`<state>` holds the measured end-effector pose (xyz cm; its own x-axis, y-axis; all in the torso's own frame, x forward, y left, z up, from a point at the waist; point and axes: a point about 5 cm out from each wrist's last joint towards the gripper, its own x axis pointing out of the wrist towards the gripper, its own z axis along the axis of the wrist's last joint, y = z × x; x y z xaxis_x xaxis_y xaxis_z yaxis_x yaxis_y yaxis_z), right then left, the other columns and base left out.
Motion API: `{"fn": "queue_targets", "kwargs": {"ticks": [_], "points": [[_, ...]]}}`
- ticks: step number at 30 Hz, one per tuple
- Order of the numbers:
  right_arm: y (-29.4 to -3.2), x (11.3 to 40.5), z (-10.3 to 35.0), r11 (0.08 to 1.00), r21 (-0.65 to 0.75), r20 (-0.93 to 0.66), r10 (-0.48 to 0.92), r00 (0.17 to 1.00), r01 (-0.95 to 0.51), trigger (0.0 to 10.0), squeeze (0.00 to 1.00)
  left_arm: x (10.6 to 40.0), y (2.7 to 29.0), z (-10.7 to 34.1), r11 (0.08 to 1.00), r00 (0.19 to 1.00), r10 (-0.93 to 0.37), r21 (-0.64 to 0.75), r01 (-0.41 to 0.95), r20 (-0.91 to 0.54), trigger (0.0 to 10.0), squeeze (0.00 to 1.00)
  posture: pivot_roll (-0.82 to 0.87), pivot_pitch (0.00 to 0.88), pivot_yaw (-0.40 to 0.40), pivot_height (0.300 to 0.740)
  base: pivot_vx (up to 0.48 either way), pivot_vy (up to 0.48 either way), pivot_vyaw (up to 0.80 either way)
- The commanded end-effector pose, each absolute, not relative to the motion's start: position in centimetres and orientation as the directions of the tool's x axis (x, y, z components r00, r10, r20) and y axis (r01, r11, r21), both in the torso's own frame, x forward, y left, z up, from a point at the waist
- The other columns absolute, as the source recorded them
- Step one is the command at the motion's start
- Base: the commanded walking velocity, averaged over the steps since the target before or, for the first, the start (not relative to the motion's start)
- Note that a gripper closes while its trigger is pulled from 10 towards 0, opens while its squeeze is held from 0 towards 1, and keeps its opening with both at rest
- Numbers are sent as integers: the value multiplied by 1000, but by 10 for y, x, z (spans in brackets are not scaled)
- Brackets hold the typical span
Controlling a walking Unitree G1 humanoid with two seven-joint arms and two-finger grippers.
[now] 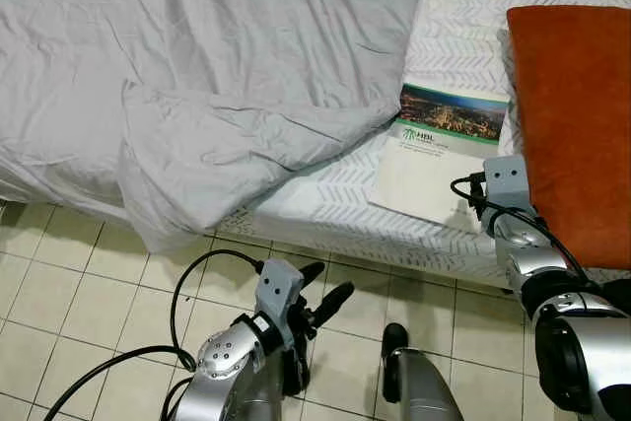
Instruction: Clean up the room
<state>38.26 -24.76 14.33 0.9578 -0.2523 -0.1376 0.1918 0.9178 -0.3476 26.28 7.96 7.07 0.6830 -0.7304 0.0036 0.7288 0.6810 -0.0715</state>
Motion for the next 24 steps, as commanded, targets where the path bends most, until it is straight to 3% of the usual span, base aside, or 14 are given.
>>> {"fn": "queue_targets", "kwargs": {"ticks": [1, 2, 8, 9, 15, 20, 24], "points": [[-250, 377, 134, 891, -413, -144, -270, 952, 190, 10000, 1000, 252, 84, 59, 680, 681, -731, -105, 726, -27, 10000, 0, 172, 568, 92, 740, 0, 0, 0], [-249, 378, 137, 845, -499, -94, -274, 957, 193, 10000, 1000, 249, 86, 60, 683, 685, -728, -103, 723, -19, 10000, 0, 172, 568, 92, 740, 0, 0, 0], [-236, 379, 136, 789, -597, -47, -211, 976, 142, 10000, 1000, 240, 90, 62, 700, 705, -709, -121, 704, -3, 10000, 0, 170, 563, 93, 740, 0, 0, 0], [-214, 380, 127, 861, -506, -92, -109, 990, 48, 10000, 0, 235, 93, 64, 717, 724, -690, -128, 685, 4, 10000, 0, 167, 562, 99, 740, 0, 0, 0], [-180, 377, 107, 968, -246, -188, -10, 982, -37, 10000, 0, 216, 92, 82, 705, 712, -701, -109, 701, 42, 10000, 0, 209, 615, 107, 740, 0, 0, 0], [-176, 375, 100, 968, -252, -211, -36, 977, -19, 10000, 0, 212, 92, 84, 695, 701, -711, -107, 711, 47, 10000, 0, 224, 670, 112, 740, 0, 0, 0], [-167, 376, 100, 984, -180, -220, -38, 975, -3, 10000, 0, 217, 95, 88, 792, 792, -610, -54, 608, -28, 10000, 0, 202, 691, 92, 740, 0, 0, 0]]}}
